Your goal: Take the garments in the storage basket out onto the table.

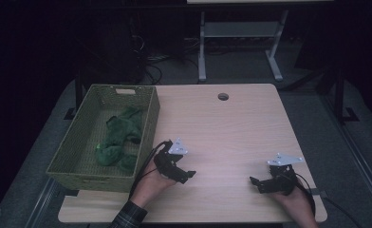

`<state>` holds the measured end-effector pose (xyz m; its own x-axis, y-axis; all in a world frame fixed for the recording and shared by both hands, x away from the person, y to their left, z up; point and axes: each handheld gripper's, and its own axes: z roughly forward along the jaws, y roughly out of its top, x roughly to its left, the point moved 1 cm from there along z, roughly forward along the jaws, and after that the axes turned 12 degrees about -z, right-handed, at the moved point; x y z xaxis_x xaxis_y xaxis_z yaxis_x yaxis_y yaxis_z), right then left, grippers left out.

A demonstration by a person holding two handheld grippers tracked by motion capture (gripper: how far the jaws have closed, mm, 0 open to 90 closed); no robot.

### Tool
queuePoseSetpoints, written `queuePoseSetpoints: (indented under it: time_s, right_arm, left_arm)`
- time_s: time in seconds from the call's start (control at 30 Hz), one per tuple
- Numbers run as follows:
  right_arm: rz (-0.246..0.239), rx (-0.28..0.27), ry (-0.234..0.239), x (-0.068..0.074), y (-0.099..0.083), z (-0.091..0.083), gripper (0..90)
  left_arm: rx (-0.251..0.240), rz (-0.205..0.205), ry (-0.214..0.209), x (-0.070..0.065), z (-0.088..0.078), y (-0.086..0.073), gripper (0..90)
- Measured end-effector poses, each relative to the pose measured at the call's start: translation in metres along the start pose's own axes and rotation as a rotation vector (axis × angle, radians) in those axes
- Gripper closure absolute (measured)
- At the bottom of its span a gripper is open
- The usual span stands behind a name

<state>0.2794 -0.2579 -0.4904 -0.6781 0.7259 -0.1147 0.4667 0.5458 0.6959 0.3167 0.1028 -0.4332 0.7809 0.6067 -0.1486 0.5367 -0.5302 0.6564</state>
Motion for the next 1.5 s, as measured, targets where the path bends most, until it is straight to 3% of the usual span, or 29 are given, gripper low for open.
queuePoseSetpoints:
  time_s: [0.63, 1.5]
  right_arm:
    - [0.000, 0.000, 0.000, 0.000, 0.000, 0.000, 2.0]
    - [0.000, -0.001, -0.001, 0.000, 0.000, 0.000, 2.0]
  left_arm:
    - [0.000, 0.005, -0.036, -0.006, -0.022, 0.019, 14.4]
    - [0.014, 0.011, -0.008, 0.009, -0.053, 0.035, 14.4]
